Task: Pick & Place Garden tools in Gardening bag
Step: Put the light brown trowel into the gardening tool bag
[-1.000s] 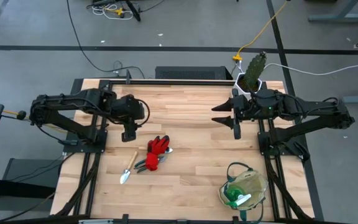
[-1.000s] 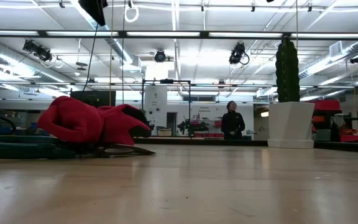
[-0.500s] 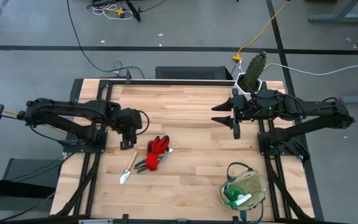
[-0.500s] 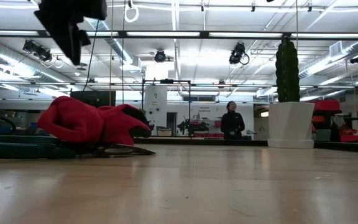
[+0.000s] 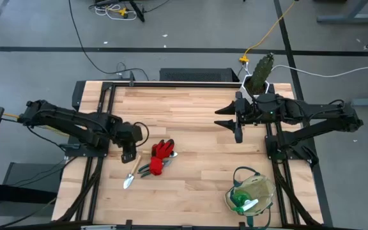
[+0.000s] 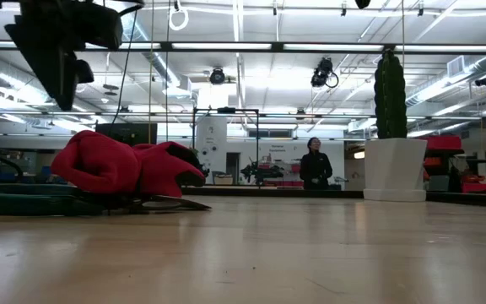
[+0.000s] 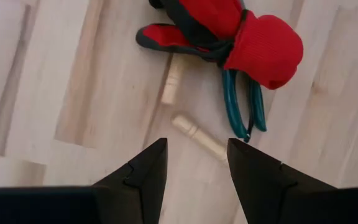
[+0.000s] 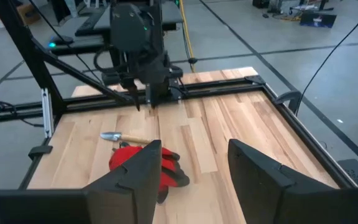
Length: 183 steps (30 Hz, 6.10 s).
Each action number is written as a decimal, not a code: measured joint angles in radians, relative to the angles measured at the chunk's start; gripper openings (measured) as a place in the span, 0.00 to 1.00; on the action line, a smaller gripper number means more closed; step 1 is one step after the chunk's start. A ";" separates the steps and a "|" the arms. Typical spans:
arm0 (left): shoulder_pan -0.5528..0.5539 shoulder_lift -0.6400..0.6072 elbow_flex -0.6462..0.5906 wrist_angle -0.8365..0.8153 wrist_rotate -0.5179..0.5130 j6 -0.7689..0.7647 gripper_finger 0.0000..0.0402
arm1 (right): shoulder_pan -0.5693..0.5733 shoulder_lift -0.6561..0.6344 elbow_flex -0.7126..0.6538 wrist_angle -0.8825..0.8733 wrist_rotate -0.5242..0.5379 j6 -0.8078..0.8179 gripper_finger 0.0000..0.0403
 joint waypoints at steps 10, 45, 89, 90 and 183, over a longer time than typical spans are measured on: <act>-0.173 0.000 -0.001 0.027 -0.114 -0.231 0.43 | 0.000 0.011 0.000 -0.008 0.000 0.005 0.46; -0.332 0.187 -0.001 0.038 -0.043 0.759 0.43 | 0.000 0.010 0.000 -0.012 0.000 0.023 0.46; -0.268 0.346 0.000 0.118 -0.013 1.622 0.43 | 0.000 0.010 0.000 -0.013 0.000 0.050 0.46; -0.268 0.360 0.000 0.122 -0.013 1.615 0.43 | 0.000 0.010 0.000 -0.013 0.000 0.050 0.46; -0.148 0.369 -0.035 0.116 0.094 1.630 0.47 | 0.001 0.010 0.000 -0.002 0.000 0.101 0.46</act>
